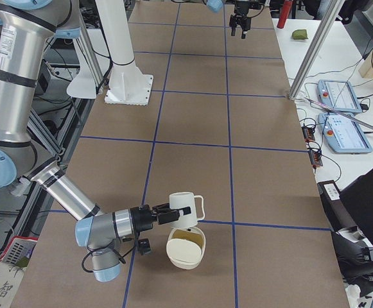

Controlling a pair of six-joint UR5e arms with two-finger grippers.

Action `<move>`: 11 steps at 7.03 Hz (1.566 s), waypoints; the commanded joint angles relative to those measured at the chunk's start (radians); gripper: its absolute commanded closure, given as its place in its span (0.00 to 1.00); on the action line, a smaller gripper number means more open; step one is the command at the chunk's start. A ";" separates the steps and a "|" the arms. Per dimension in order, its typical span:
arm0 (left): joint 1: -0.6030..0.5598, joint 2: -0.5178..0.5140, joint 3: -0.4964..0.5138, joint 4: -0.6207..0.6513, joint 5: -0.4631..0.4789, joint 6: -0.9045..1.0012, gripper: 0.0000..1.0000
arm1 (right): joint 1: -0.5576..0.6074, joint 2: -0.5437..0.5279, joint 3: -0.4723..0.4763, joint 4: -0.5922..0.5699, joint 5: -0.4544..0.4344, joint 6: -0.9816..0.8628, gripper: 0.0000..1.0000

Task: Left arm hands cup to right arm to dump lemon

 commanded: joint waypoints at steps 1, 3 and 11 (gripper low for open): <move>0.001 -0.001 0.002 0.000 0.002 0.000 0.00 | 0.001 0.019 -0.002 0.016 -0.006 -0.048 0.98; -0.001 -0.001 0.006 0.000 0.002 0.000 0.00 | -0.001 0.027 0.010 0.019 0.002 -0.201 0.97; 0.001 0.004 0.014 -0.002 0.005 0.011 0.00 | -0.001 0.024 0.032 -0.007 0.072 -0.975 0.97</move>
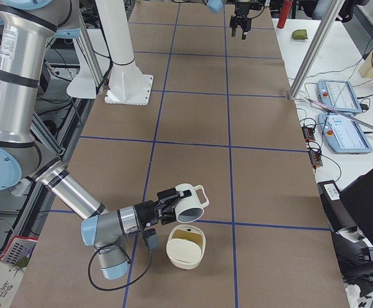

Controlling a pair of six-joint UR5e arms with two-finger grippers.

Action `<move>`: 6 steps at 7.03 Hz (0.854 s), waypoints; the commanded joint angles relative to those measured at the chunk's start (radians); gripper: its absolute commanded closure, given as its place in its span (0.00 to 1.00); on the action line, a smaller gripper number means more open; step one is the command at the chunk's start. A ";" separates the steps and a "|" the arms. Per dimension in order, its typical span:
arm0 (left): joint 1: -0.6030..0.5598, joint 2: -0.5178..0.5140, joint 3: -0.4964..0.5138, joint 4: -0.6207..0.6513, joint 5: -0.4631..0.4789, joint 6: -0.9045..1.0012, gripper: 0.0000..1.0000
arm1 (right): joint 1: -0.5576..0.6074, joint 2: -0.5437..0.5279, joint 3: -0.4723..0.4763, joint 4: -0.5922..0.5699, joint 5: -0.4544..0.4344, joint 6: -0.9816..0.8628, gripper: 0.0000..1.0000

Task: Left arm hands cup to right arm to dump lemon

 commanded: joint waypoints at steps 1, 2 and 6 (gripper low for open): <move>0.005 0.008 0.002 -0.001 0.028 0.007 0.00 | 0.002 -0.006 0.053 -0.070 0.049 -0.275 0.97; 0.012 0.010 0.002 -0.001 0.031 0.018 0.00 | 0.002 -0.013 0.121 -0.148 0.072 -0.381 0.97; 0.008 0.013 0.005 -0.001 0.033 0.036 0.00 | -0.002 0.009 0.458 -0.660 0.115 -0.691 0.98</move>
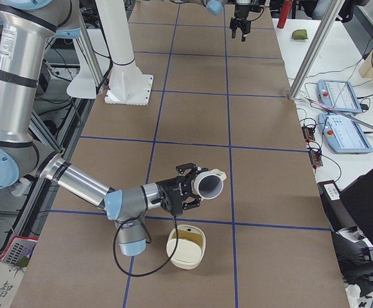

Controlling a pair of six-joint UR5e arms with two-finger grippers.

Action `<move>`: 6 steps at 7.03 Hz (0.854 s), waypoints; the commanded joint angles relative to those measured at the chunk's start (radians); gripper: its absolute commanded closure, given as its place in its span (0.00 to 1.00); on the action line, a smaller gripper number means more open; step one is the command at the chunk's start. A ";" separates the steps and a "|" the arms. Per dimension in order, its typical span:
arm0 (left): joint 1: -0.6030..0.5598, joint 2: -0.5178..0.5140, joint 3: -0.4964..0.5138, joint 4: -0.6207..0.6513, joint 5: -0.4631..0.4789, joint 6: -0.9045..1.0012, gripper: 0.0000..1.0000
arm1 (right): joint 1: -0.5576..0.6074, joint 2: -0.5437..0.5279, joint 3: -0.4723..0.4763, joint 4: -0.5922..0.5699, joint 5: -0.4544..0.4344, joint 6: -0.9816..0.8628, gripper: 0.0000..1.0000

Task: Left arm hands cup to right arm to dump lemon

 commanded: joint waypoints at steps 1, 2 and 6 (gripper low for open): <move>-0.003 0.014 0.000 0.000 0.000 0.039 0.00 | -0.013 0.057 0.099 -0.273 0.030 -0.236 0.98; -0.003 0.012 -0.001 0.000 0.000 0.045 0.00 | -0.013 0.101 0.101 -0.372 0.031 -0.332 0.98; 0.000 0.026 -0.006 -0.008 0.000 0.080 0.00 | -0.071 0.247 0.178 -0.805 -0.037 -0.775 0.98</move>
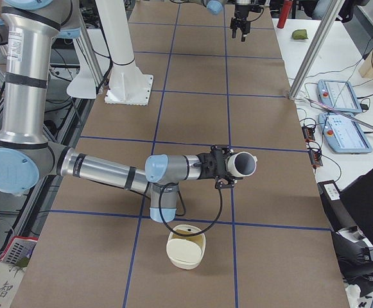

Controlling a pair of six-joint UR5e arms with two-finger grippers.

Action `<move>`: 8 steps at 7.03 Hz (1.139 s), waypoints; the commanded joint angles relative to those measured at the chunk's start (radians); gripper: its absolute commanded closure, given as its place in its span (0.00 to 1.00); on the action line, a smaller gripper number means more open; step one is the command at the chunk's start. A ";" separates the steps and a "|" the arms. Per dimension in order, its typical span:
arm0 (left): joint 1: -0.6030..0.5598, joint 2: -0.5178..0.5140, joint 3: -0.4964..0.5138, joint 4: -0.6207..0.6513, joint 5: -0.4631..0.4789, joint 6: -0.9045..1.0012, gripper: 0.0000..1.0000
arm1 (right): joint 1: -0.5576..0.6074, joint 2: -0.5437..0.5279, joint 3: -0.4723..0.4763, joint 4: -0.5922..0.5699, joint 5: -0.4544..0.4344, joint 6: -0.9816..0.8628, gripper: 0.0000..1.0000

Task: Left arm hands cup to right arm to dump lemon

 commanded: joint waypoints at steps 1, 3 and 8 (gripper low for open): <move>0.001 0.004 -0.003 -0.002 0.000 0.014 0.00 | -0.129 0.036 0.147 -0.300 -0.213 -0.256 0.98; 0.001 0.004 -0.003 -0.002 0.002 0.014 0.00 | -0.347 0.067 0.278 -0.524 -0.533 -0.344 0.96; 0.020 -0.016 0.006 0.007 -0.003 0.012 0.00 | -0.674 0.392 0.296 -0.919 -0.819 -0.340 0.76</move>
